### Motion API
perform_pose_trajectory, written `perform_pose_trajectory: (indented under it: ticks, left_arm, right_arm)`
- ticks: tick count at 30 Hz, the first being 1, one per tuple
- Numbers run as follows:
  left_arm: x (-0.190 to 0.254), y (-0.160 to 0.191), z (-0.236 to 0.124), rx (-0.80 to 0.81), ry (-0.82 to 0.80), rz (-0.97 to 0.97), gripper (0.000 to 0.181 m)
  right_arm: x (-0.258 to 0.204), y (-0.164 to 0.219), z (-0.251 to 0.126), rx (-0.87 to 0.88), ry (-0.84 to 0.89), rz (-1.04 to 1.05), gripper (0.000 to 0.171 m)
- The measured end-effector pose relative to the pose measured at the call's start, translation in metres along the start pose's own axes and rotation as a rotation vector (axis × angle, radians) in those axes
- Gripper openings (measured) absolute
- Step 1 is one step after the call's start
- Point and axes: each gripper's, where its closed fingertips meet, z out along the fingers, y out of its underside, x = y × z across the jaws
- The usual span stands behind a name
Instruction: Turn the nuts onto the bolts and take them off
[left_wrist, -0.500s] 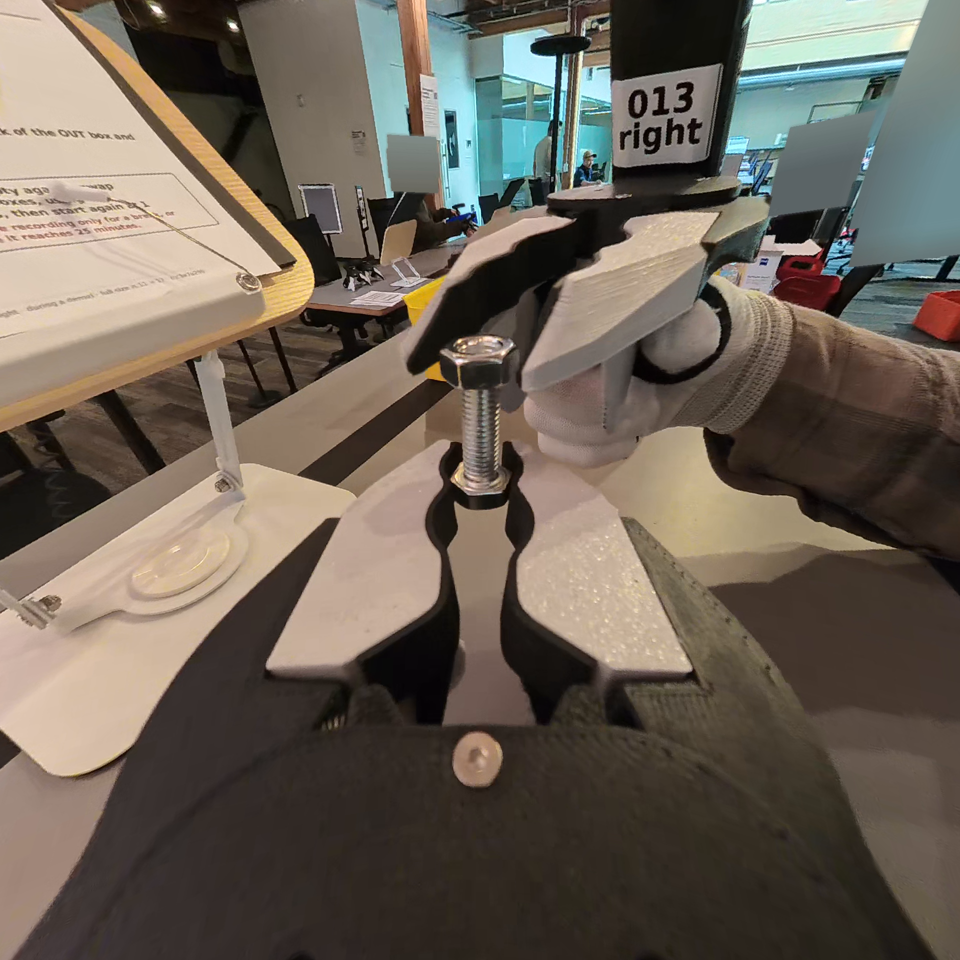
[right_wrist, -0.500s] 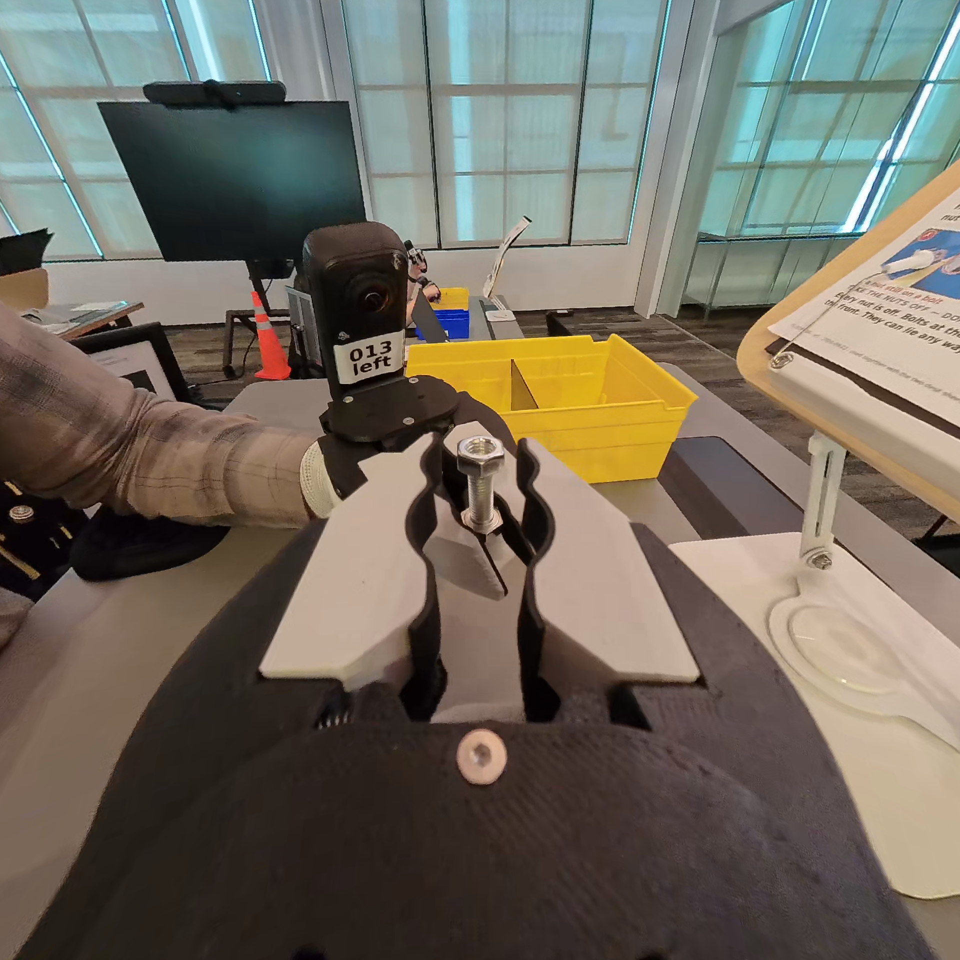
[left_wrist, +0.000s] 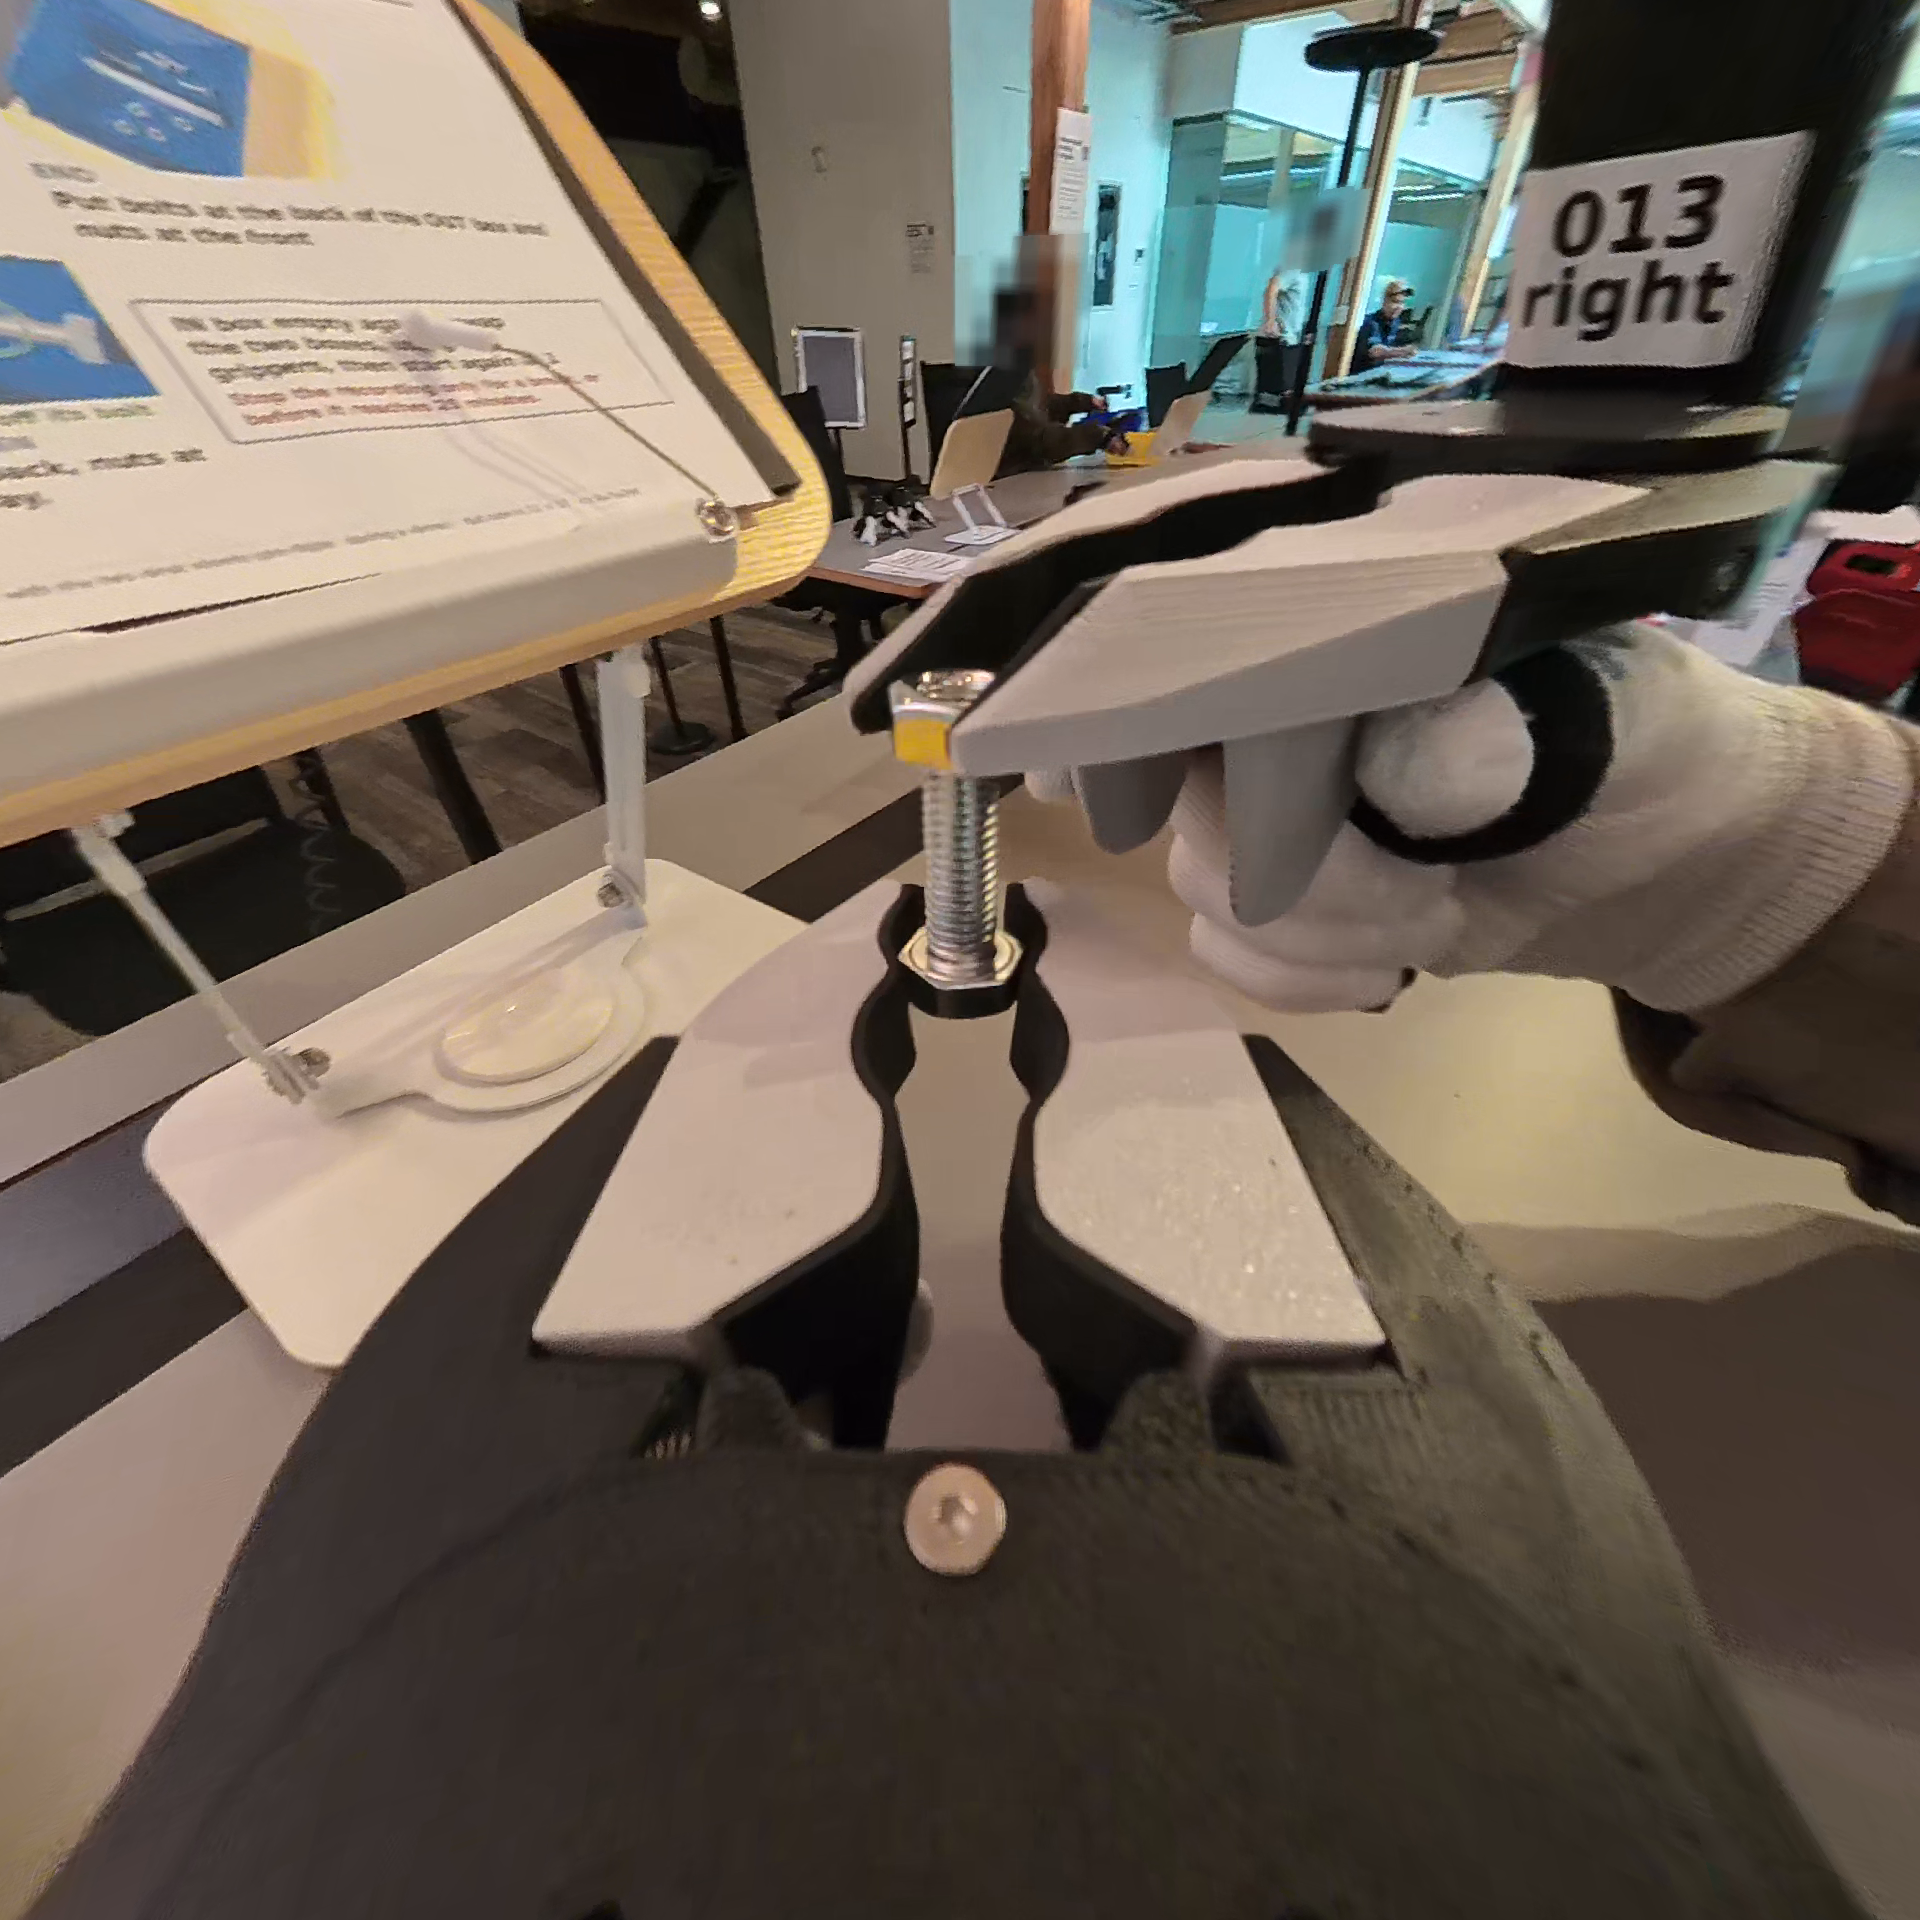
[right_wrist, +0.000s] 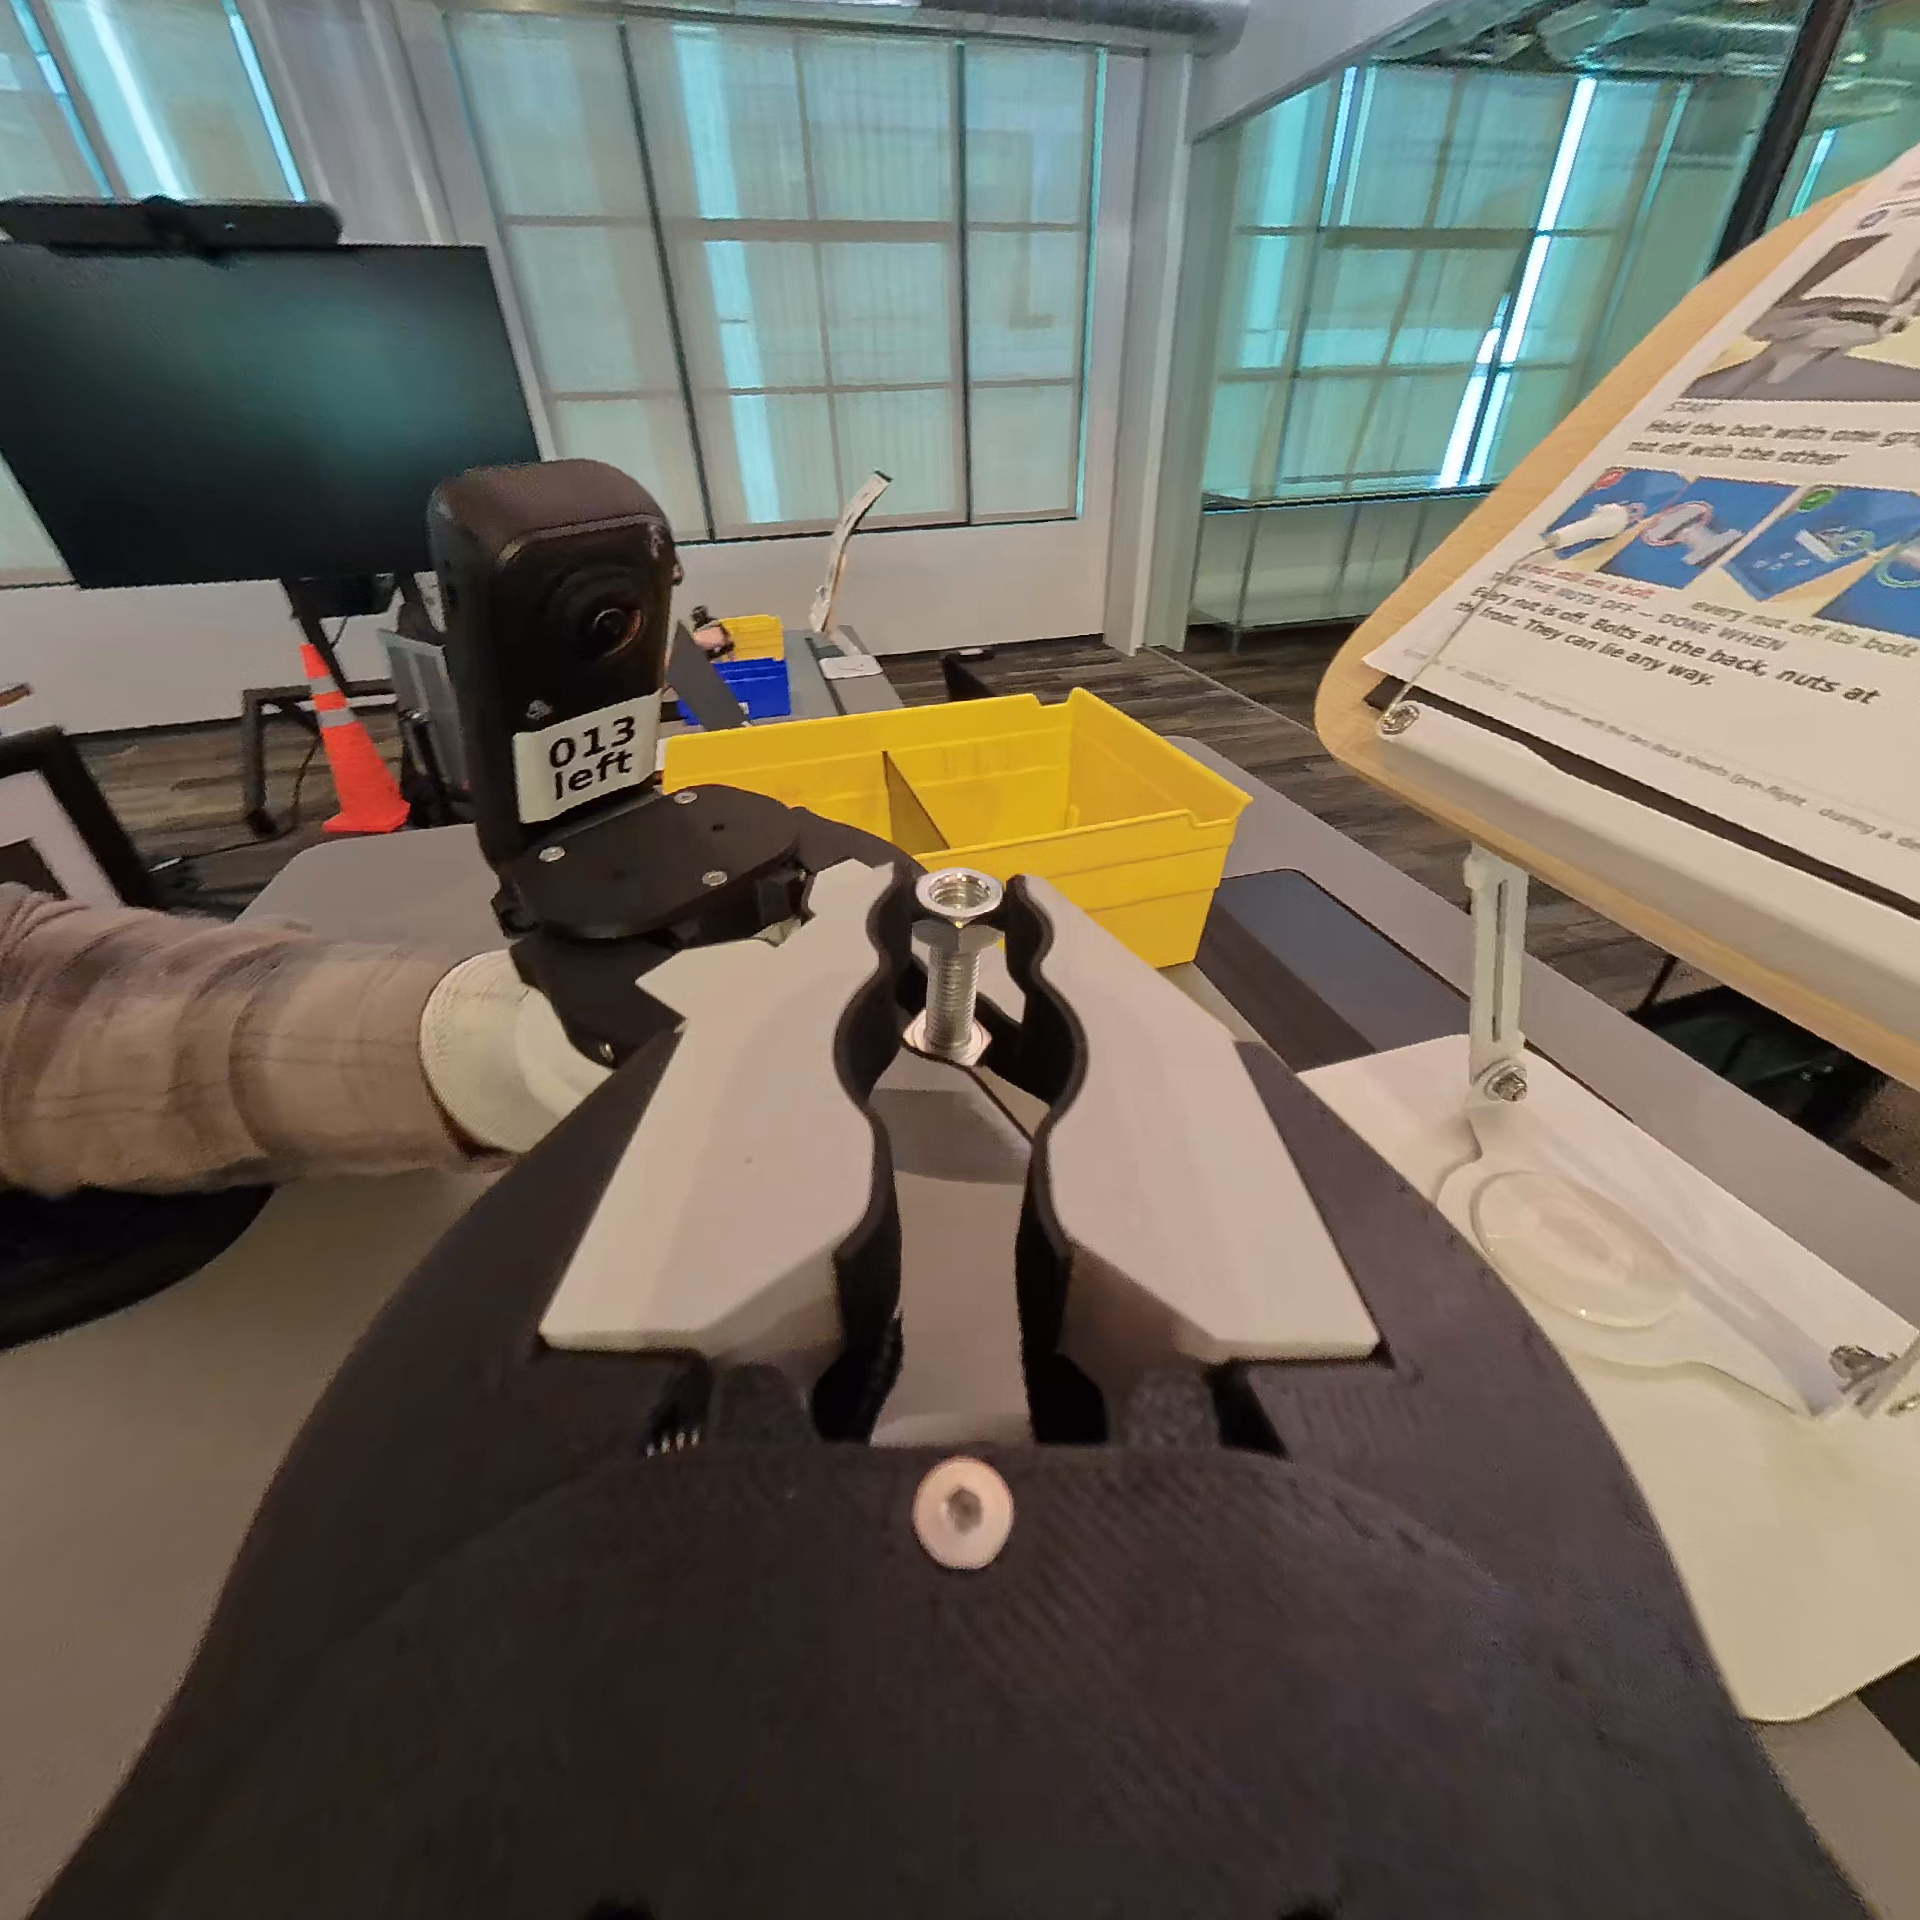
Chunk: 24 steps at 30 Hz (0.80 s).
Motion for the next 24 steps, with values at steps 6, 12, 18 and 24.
perform_pose_trajectory:
  ticks: [6,12,18,24]
  left_arm:
    - [-0.022,0.002,-0.004,-0.007,-0.108,-0.012,0.015]
    - [-0.030,0.004,-0.006,-0.011,-0.132,-0.033,0.015]
    - [-0.029,0.003,-0.006,-0.006,-0.128,-0.026,0.015]
    - [-0.029,0.002,-0.006,-0.007,-0.127,-0.021,0.015]
  right_arm:
    - [0.009,-0.001,0.019,0.062,0.163,0.030,0.015]
    - [0.017,0.000,0.025,0.118,0.334,0.049,0.016]
    - [0.014,-0.002,0.026,0.105,0.337,0.016,0.016]
    - [0.011,-0.002,0.026,0.088,0.338,-0.026,0.015]
